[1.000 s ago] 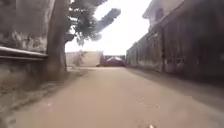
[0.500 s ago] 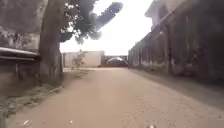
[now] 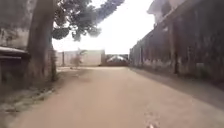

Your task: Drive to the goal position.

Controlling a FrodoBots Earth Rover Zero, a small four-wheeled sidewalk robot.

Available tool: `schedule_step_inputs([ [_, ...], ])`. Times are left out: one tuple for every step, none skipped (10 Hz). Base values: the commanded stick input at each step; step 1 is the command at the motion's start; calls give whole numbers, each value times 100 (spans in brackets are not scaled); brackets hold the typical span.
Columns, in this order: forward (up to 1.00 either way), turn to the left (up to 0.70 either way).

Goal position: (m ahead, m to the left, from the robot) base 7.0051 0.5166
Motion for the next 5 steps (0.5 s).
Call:
schedule_step_inputs([
  [100,0],
  [100,0],
  [100,0],
  [100,0],
  [100,-4],
])
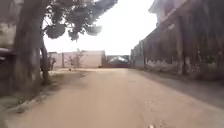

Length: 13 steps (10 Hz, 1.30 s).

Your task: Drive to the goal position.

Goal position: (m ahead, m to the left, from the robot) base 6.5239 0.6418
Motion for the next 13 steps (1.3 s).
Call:
schedule_step_inputs([
  [100,-24],
  [100,-10],
  [100,0],
  [100,0],
  [100,0],
  [100,0],
  [100,0],
  [100,0],
  [100,0],
  [100,0],
  [100,0],
  [100,0],
  [100,0],
])
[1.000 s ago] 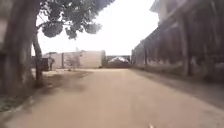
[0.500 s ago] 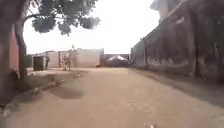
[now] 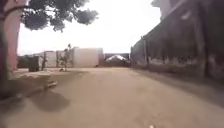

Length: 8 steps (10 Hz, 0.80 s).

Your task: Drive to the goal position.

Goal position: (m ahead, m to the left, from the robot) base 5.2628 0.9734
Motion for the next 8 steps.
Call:
schedule_step_inputs([
  [100,0],
  [100,0],
  [100,0],
  [100,0],
  [100,0],
  [100,0],
  [100,0],
  [100,0],
])
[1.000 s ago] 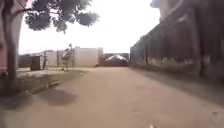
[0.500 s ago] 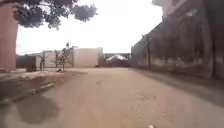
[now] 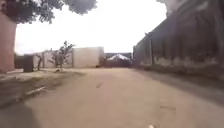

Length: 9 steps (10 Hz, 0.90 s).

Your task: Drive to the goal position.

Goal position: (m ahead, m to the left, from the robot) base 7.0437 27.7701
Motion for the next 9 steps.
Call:
schedule_step_inputs([
  [100,0],
  [100,0],
  [100,0],
  [100,0],
  [100,0],
  [100,0],
  [100,0],
  [100,0],
  [100,0],
])
